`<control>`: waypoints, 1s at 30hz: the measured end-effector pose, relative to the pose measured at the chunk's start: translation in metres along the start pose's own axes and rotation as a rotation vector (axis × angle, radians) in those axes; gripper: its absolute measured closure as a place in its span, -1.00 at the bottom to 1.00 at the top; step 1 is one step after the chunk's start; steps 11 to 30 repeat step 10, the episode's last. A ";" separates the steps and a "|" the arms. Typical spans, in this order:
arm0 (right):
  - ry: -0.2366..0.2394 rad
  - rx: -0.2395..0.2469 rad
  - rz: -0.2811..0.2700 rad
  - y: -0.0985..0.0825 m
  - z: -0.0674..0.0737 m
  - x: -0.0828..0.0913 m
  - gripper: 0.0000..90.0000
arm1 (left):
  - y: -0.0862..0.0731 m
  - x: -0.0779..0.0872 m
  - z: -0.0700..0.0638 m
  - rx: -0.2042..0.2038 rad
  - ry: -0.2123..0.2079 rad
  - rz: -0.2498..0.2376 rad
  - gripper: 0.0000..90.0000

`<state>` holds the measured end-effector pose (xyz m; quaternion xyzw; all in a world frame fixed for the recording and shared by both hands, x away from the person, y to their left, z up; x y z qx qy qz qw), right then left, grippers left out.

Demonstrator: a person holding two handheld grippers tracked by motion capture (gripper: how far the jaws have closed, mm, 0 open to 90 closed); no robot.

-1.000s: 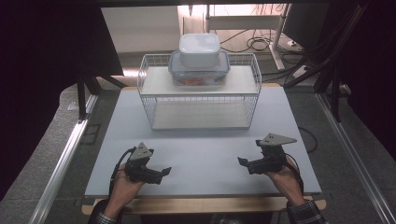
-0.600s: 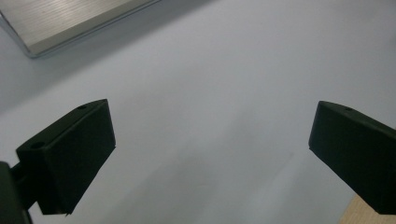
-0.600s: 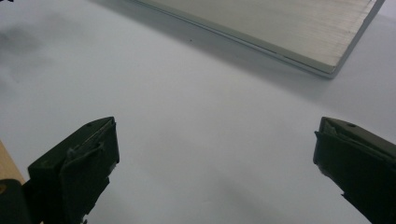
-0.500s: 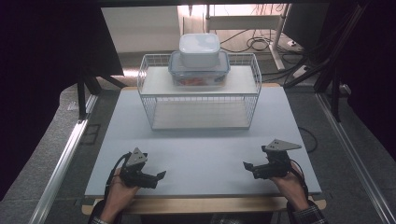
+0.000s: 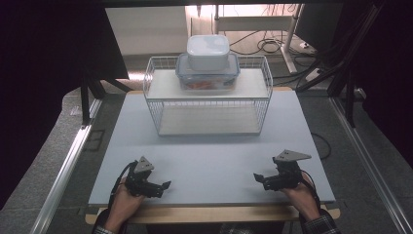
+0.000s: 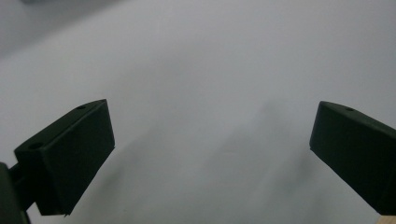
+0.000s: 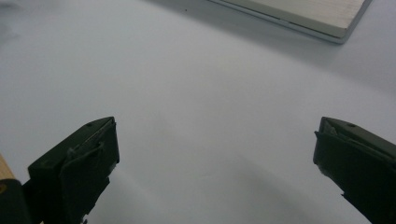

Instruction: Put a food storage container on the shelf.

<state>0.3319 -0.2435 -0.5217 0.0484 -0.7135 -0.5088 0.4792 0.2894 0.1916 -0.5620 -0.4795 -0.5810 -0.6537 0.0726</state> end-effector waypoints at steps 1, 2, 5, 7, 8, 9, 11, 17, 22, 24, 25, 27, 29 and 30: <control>0.004 0.000 0.005 -0.001 0.000 -0.001 -0.99 | 0.000 -0.001 0.000 -0.002 0.005 0.003 -1.00; 0.009 0.002 0.024 -0.002 0.000 -0.004 -0.99 | 0.000 -0.001 -0.001 -0.005 0.005 0.005 -1.00; 0.012 0.010 0.039 -0.004 0.001 -0.006 -0.99 | 0.000 -0.001 -0.001 -0.007 0.010 0.008 -1.00; 0.014 0.019 0.051 -0.004 0.003 -0.008 -0.99 | 0.000 -0.001 -0.002 -0.011 0.011 0.011 -1.00; 0.013 0.023 0.055 -0.004 0.003 -0.009 -0.99 | 0.000 -0.001 -0.001 -0.014 0.011 0.011 -1.00; 0.012 0.025 0.056 -0.005 0.003 -0.009 -0.99 | 0.001 -0.001 -0.001 -0.014 0.011 0.004 -1.00; 0.012 0.026 0.058 -0.005 0.003 -0.010 -0.99 | 0.001 -0.001 -0.001 -0.013 0.005 0.001 -1.00; 0.012 0.026 0.058 -0.005 0.003 -0.010 -0.99 | 0.001 -0.001 -0.001 -0.013 0.005 0.001 -1.00; 0.012 0.026 0.058 -0.005 0.003 -0.010 -0.99 | 0.001 -0.001 -0.001 -0.013 0.005 0.001 -1.00; 0.012 0.026 0.058 -0.005 0.003 -0.010 -0.99 | 0.001 -0.001 -0.001 -0.013 0.005 0.001 -1.00; 0.012 0.026 0.058 -0.005 0.003 -0.010 -0.99 | 0.001 -0.001 -0.001 -0.013 0.005 0.001 -1.00; 0.012 0.026 0.058 -0.005 0.003 -0.010 -0.99 | 0.001 -0.001 -0.001 -0.013 0.005 0.001 -1.00; 0.012 0.026 0.058 -0.005 0.003 -0.010 -0.99 | 0.001 -0.001 -0.001 -0.013 0.005 0.001 -1.00; 0.012 0.026 0.058 -0.005 0.003 -0.010 -0.99 | 0.001 -0.001 -0.001 -0.013 0.005 0.001 -1.00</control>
Point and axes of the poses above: each handheld gripper's, and its own axes: x roughly backward along the jaws, y roughly out of its top, z roughly to its left, the point moved 3 cm from there along -x, roughly forward along the jaws, and after that the axes turned 6 degrees about x, right-handed, at the moved point
